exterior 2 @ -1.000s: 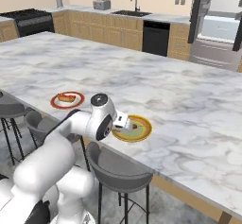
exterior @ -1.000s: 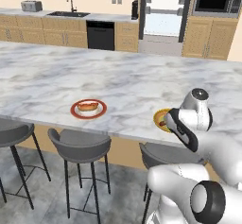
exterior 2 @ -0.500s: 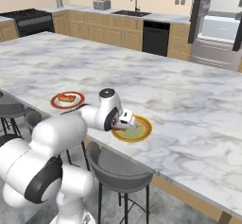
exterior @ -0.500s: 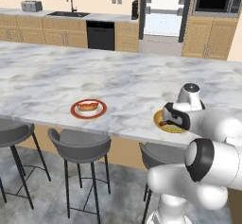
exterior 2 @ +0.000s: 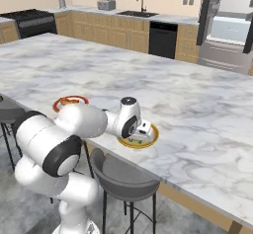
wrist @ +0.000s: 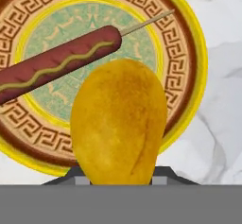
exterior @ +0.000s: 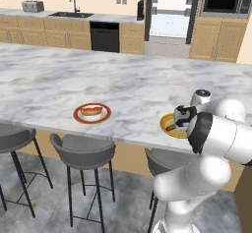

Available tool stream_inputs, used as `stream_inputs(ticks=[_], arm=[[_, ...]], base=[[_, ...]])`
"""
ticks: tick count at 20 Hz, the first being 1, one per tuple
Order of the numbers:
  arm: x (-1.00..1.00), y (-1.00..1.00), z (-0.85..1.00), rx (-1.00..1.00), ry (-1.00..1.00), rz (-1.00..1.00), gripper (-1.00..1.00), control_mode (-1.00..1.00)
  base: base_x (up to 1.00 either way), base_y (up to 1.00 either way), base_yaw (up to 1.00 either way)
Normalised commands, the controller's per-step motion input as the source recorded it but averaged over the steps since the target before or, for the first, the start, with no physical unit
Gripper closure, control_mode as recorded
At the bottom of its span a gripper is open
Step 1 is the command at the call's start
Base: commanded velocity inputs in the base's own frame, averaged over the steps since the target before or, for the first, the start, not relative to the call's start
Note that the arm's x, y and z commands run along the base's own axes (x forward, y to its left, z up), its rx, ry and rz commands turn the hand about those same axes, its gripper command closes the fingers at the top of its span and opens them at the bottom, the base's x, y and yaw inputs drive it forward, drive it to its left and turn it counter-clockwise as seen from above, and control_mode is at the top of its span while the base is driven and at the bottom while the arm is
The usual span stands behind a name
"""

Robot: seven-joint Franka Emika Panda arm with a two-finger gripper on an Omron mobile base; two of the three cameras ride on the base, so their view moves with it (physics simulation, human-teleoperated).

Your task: Pick up the mango and orange from the fridge and place one fruit on each plate on the dining counter.

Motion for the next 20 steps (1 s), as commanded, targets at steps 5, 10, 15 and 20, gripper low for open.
stream_inputs(ticks=[5, 10, 15, 20], arm=[[0.51, -0.01, -0.1, 0.0, 0.14, 0.0, 1.0, -1.0], [0.13, -0.04, -0.33, 0.02, 0.13, 0.0, 1.0, -1.0], [0.0, -0.03, -0.34, 0.01, 0.0, 0.0, 1.0, -1.0], [0.0, 0.0, -0.12, 0.0, 0.0, 0.0, 1.0, -1.0]], base=[[0.0, 0.0, 0.0], [0.0, 0.0, 0.0], [0.0, 0.0, 0.0], [0.0, 0.0, 0.0]])
